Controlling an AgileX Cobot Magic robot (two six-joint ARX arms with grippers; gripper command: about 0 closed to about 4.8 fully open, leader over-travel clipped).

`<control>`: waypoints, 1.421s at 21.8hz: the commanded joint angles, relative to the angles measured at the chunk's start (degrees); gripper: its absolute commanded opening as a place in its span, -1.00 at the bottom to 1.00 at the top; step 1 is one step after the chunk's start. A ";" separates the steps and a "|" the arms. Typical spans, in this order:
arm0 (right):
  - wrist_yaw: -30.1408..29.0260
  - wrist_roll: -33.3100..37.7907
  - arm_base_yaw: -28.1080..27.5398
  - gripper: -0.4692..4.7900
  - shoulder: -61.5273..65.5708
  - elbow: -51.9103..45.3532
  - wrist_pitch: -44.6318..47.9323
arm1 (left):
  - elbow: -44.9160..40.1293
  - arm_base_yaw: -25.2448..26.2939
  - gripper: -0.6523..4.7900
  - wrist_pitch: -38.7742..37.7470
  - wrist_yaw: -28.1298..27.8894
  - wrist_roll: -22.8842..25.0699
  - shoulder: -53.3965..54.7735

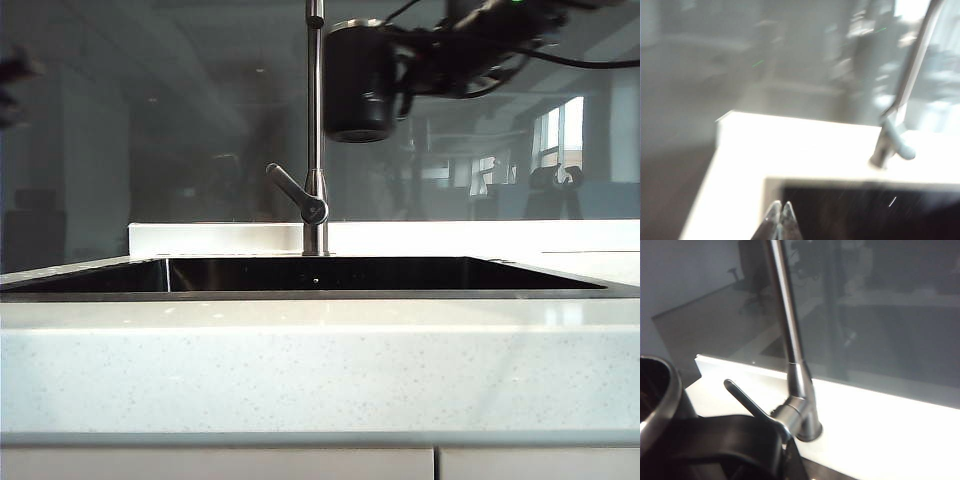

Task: Pick up the mug next to the sink, go to the faucet to get some water, pour the water into the sink, and finally put the mug back to its place.

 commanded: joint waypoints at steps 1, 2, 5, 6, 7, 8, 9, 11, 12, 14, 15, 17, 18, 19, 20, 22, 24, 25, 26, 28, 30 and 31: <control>2.99 -0.02 2.10 -0.83 3.26 6.69 -1.99 | 9.88 0.09 -0.78 10.38 9.90 -1.68 15.13; 3.34 0.02 2.58 -0.83 5.16 9.86 -2.97 | 15.82 0.09 -0.78 10.99 14.40 -2.71 22.25; 3.58 0.11 3.45 -0.83 7.37 14.47 -3.43 | 29.16 0.09 -0.78 10.93 23.37 -4.57 35.85; 3.89 0.11 3.63 -0.83 7.58 15.10 -3.41 | 32.17 0.09 -0.78 10.88 25.24 -5.77 38.51; 4.13 0.13 3.82 -0.83 7.65 15.74 -3.41 | 35.85 0.09 -0.78 10.95 27.61 -7.19 41.79; 4.13 0.15 3.82 -0.83 7.63 16.06 -3.39 | 38.91 0.09 -0.78 10.84 29.48 -8.31 44.24; 4.11 0.24 3.89 -0.83 7.63 16.11 -2.54 | 42.75 0.09 -0.78 10.88 31.67 -9.79 47.36; 3.89 0.35 3.89 -0.83 7.52 16.11 -1.60 | 48.76 0.07 -0.77 10.88 34.71 -12.26 51.91; 3.89 0.35 3.89 -0.83 7.52 16.11 -1.33 | 52.59 0.04 -0.71 10.84 36.89 -13.84 54.55; 3.87 0.35 3.89 -0.83 7.52 16.11 -1.55 | 59.36 -0.02 -0.35 10.62 40.26 -16.76 59.06; 3.67 0.35 3.89 -0.83 7.52 16.11 -1.77 | 62.12 -0.02 -0.18 10.38 41.09 -18.12 60.81; 3.48 0.35 3.89 -0.83 7.54 16.11 -1.99 | 70.47 -0.04 0.35 9.44 43.32 -22.75 65.85; 3.48 0.37 3.89 -0.83 7.52 16.11 -1.75 | 75.45 -0.04 0.67 9.40 45.20 -25.79 68.57; 3.48 0.37 3.89 -0.83 7.52 16.11 -1.73 | 77.48 -0.24 0.78 9.40 46.14 -26.93 69.53; 3.48 0.39 3.87 -0.83 7.52 16.11 -1.73 | 80.94 -0.52 0.88 9.38 47.28 -28.11 71.04; 3.45 0.39 3.87 -0.83 7.52 16.11 -1.77 | 85.22 -1.79 0.94 8.63 47.28 -27.93 72.43; 3.48 1.18 3.87 -0.83 7.52 16.11 -1.53 | 88.46 -3.23 0.97 3.74 47.52 -24.92 72.74; 3.48 2.45 3.89 -0.83 7.52 16.11 -1.31 | 90.20 -4.11 0.97 0.07 47.71 -21.57 72.74; 3.48 2.60 3.87 -0.83 7.52 16.11 -1.31 | 91.21 -4.63 0.97 -2.03 47.74 -19.89 72.74; 3.50 2.75 3.87 -0.83 7.52 16.11 -1.31 | 93.46 -5.66 0.97 -6.43 48.24 -16.44 72.74; 3.50 2.75 3.87 -0.83 7.52 16.11 -1.25 | 94.31 -6.05 0.97 -8.17 47.84 -14.88 72.74; 3.50 2.75 3.87 -0.83 7.52 16.11 -1.22 | 94.31 -6.08 0.97 -8.17 48.09 -14.45 72.74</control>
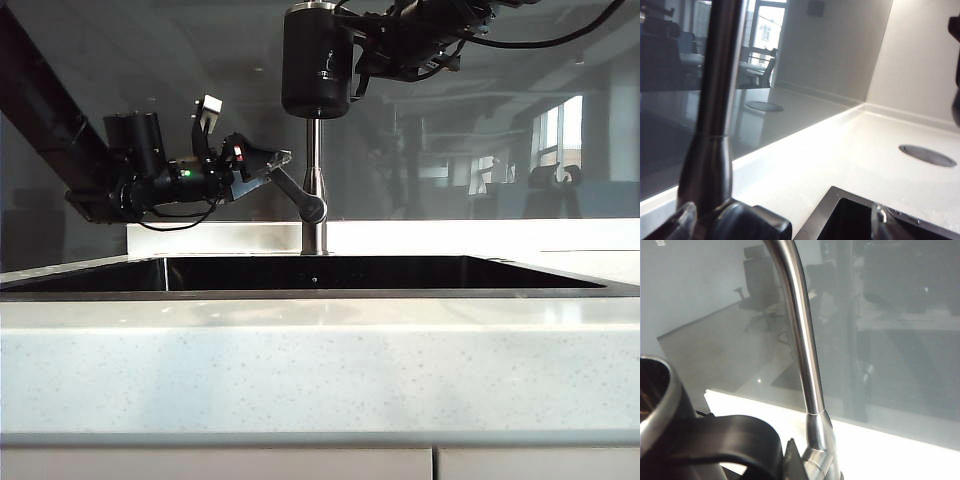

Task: Pick up the mug next to the sink, go to the faucet to get some water, pour the water into the sink, and finally put the mug back to its place.

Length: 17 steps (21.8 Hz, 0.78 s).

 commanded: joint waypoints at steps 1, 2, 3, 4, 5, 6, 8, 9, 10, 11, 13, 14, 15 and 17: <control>-0.11 0.48 0.11 -0.83 -0.79 0.37 2.47 | 0.39 0.00 0.97 -0.90 0.42 1.95 -0.22; -0.11 0.50 0.11 -0.83 -0.79 0.37 2.45 | 0.39 0.00 0.97 -0.90 1.44 1.97 -0.22; -0.11 0.48 0.11 -0.83 -0.79 0.37 2.45 | 0.39 0.00 0.97 -0.79 2.21 1.97 -0.22; -0.11 0.48 0.11 -0.83 -0.79 0.37 2.45 | 0.39 0.00 0.96 -0.28 3.17 1.97 -0.22; -0.09 0.48 0.11 -0.83 -0.79 0.37 2.45 | 0.39 0.00 0.95 0.33 3.45 1.95 -0.22; -0.09 0.48 0.11 -0.83 -0.79 0.37 2.45 | 0.39 -0.02 0.95 1.84 4.15 1.53 -0.24; -0.09 0.48 0.11 -0.83 -0.79 0.37 2.43 | 0.39 -0.02 0.95 4.13 4.22 -0.48 -0.24; -0.09 0.48 0.11 -0.83 -0.79 0.37 2.43 | 0.39 -0.02 0.95 4.98 4.26 -1.07 -0.24; -0.04 0.48 0.11 -0.83 -0.79 0.37 2.43 | 0.39 -0.02 0.95 5.97 4.31 -1.90 -0.24; -0.04 0.48 0.11 -0.83 -0.79 0.37 2.45 | 0.39 -0.02 0.95 6.34 4.31 -2.27 -0.24; 0.13 0.46 0.11 -0.83 -0.79 0.37 2.43 | 0.39 -0.02 0.94 6.88 5.49 -3.02 -0.24; 0.11 0.48 0.11 -0.83 -0.79 0.37 2.45 | 0.39 -0.02 0.90 6.86 6.54 -3.04 -0.24; 0.11 0.48 0.11 -0.83 -0.79 0.37 2.43 | 0.39 -0.02 0.85 6.88 7.34 -3.32 -0.24; 0.13 0.46 0.11 -0.83 -0.79 0.37 2.45 | 0.39 -0.02 0.78 6.88 8.35 -4.28 -0.24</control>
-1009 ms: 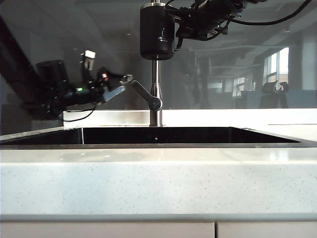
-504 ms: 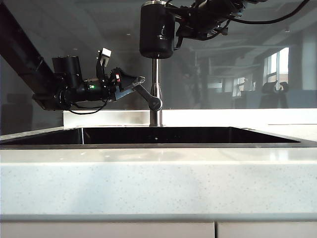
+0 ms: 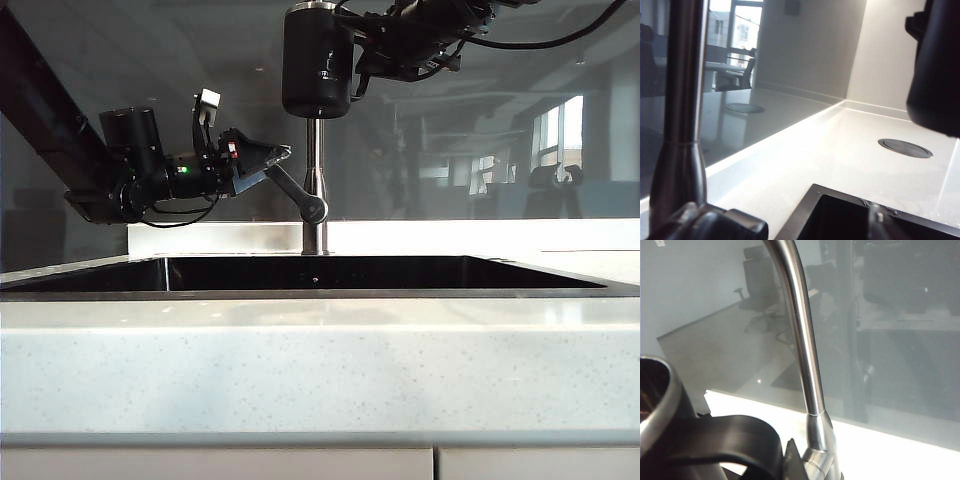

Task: Pick up the mug next to the sink, go to the faucet to get some water, pour the water into the sink, and finally put the mug back to its place.

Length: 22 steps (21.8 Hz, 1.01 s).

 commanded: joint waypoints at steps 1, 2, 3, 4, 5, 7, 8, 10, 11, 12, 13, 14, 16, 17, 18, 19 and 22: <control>0.02 0.46 0.11 -0.83 -0.79 0.37 2.38 | 0.20 -0.17 0.78 2.64 3.93 -1.99 -0.39; 0.02 0.46 0.11 -0.83 -0.79 0.37 2.38 | 0.20 -0.17 0.78 3.30 4.50 -2.82 -0.39; 0.02 0.46 0.11 -0.83 -0.79 0.37 2.38 | 0.20 -0.15 0.78 4.28 5.68 -4.13 -0.39; 0.02 0.46 0.11 -0.83 -0.79 0.37 2.38 | 0.20 -0.15 0.78 4.85 6.29 -4.98 -0.39; 0.02 0.46 0.11 -0.83 -0.79 0.37 2.38 | 0.20 -0.15 0.78 5.88 6.54 -6.32 -0.39; 0.02 0.46 0.11 -0.83 -0.79 0.37 2.38 | 0.20 -0.09 0.78 6.88 6.51 -7.45 -0.39; 0.02 0.46 0.11 -0.83 -0.79 0.37 2.38 | 0.20 -0.07 0.78 7.08 6.51 -7.91 -0.39; 0.02 0.46 0.11 -0.83 -0.79 0.37 2.36 | 0.20 0.15 0.78 8.44 6.56 -10.14 -0.39; 0.02 0.46 0.11 -0.83 -0.79 0.37 2.36 | 0.20 0.26 0.78 8.57 6.51 -10.19 -0.39; 0.02 0.46 0.11 -0.83 -0.79 0.37 2.36 | 0.20 0.31 0.78 8.61 6.36 -9.94 -0.39; 0.02 0.46 0.11 -0.83 -0.79 0.37 2.36 | 0.20 0.33 0.78 8.57 5.60 -9.11 -0.39; 0.02 0.46 0.11 -0.83 -0.79 0.37 2.36 | 0.20 0.33 0.78 8.44 4.94 -7.87 -0.39; 0.02 0.46 0.11 -0.83 -0.79 0.37 2.34 | 0.20 0.33 0.78 7.61 3.52 -4.28 -0.39; 0.02 0.46 0.11 -0.83 -0.79 0.37 2.34 | 0.20 0.31 0.78 6.71 2.21 -2.60 -0.39; 0.00 0.46 0.11 -0.83 -0.79 0.37 2.34 | 0.20 0.31 0.79 5.77 1.20 -1.46 -0.39; 0.00 0.46 0.11 -0.83 -0.79 0.37 2.34 | 0.20 0.31 0.79 4.24 -0.44 -0.11 -0.39; 0.00 0.46 0.11 -0.83 -0.79 0.37 2.34 | 0.20 0.33 0.79 1.42 -4.13 2.36 -0.39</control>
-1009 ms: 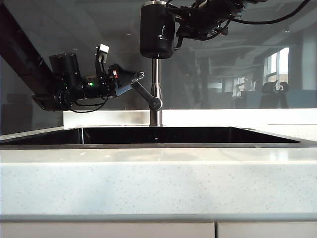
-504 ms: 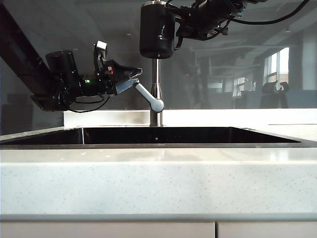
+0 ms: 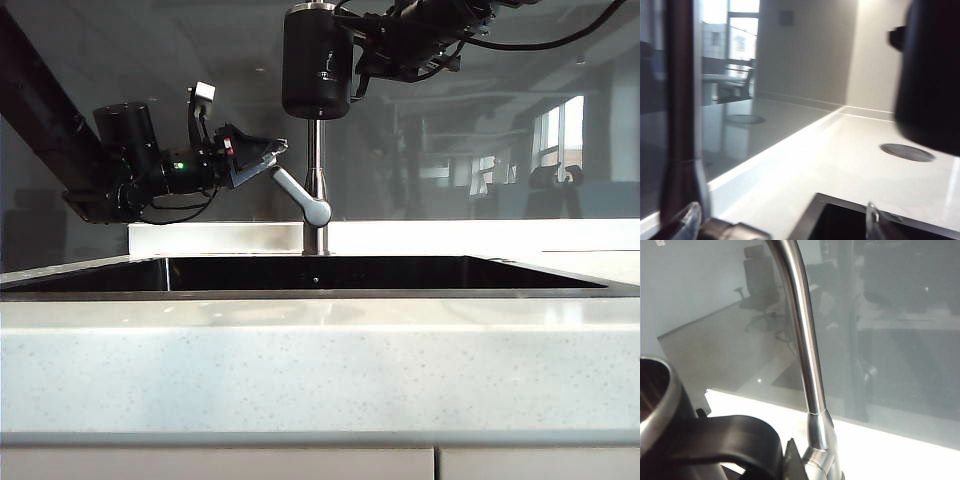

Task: Pick up the mug next to the sink, go to the faucet to get some water, pour the water into the sink, and finally put the mug back to its place.

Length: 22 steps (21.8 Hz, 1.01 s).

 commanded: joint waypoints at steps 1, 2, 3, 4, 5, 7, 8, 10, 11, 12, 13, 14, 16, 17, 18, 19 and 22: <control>-0.02 0.48 0.09 -0.83 -0.79 0.42 2.43 | 0.24 -0.04 0.79 -2.82 -3.85 4.31 -0.39; -0.02 0.48 0.11 -0.83 -0.79 0.42 2.43 | 0.24 -0.04 0.79 -3.54 -4.35 5.18 -0.39; -0.02 0.48 0.09 -0.83 -0.79 0.42 2.45 | 0.24 -0.04 0.79 -5.01 -5.51 6.91 -0.39; -0.02 0.48 0.09 -0.83 -0.79 0.42 2.45 | 0.24 -0.04 0.79 -5.60 -5.77 7.28 -0.39; -0.02 0.48 0.04 -0.83 -0.79 0.42 2.45 | 0.24 -0.04 0.79 -7.17 -6.78 8.31 -0.39; -0.02 0.48 0.04 -0.83 -0.79 0.42 2.47 | 0.24 -0.04 0.79 -8.52 -6.97 9.90 -0.39; -0.02 0.48 0.02 -0.83 -0.79 0.42 2.47 | 0.24 -0.04 0.79 -8.94 -7.02 10.32 -0.39; -0.02 0.48 0.04 -0.83 -0.79 0.42 2.47 | 0.24 -0.04 0.79 -9.42 -7.19 10.84 -0.39; -0.02 0.48 0.04 -0.83 -0.79 0.42 2.47 | 0.24 -0.04 0.79 -9.44 -7.58 10.82 -0.39; -0.02 0.48 0.04 -0.83 -0.79 0.42 2.47 | 0.24 -0.04 0.79 -9.46 -7.89 10.84 -0.39; -0.02 0.48 0.04 -0.83 -0.79 0.42 2.47 | 0.24 -0.04 0.79 -9.42 -8.22 10.86 -0.39; -0.02 0.48 0.04 -0.83 -0.79 0.42 2.45 | 0.24 -0.04 0.79 -9.40 -8.48 10.84 -0.39; -0.02 0.48 0.04 -0.83 -0.79 0.42 2.47 | 0.24 -0.04 0.79 -9.53 -9.11 10.88 -0.39; -0.02 0.48 0.04 -0.83 -0.79 0.42 2.45 | 0.24 -0.04 0.79 -9.57 -9.09 11.28 -0.39; -0.02 0.48 0.04 -0.83 -0.79 0.42 2.45 | 0.24 -0.04 0.79 -9.70 -9.09 11.30 -0.39; 0.00 0.46 0.04 -0.83 -0.79 0.42 2.47 | 0.24 -0.04 0.79 -9.73 -9.09 11.30 -0.39; 0.00 0.46 0.04 -0.83 -0.79 0.42 2.45 | 0.24 -0.04 0.79 -9.73 -9.11 11.30 -0.39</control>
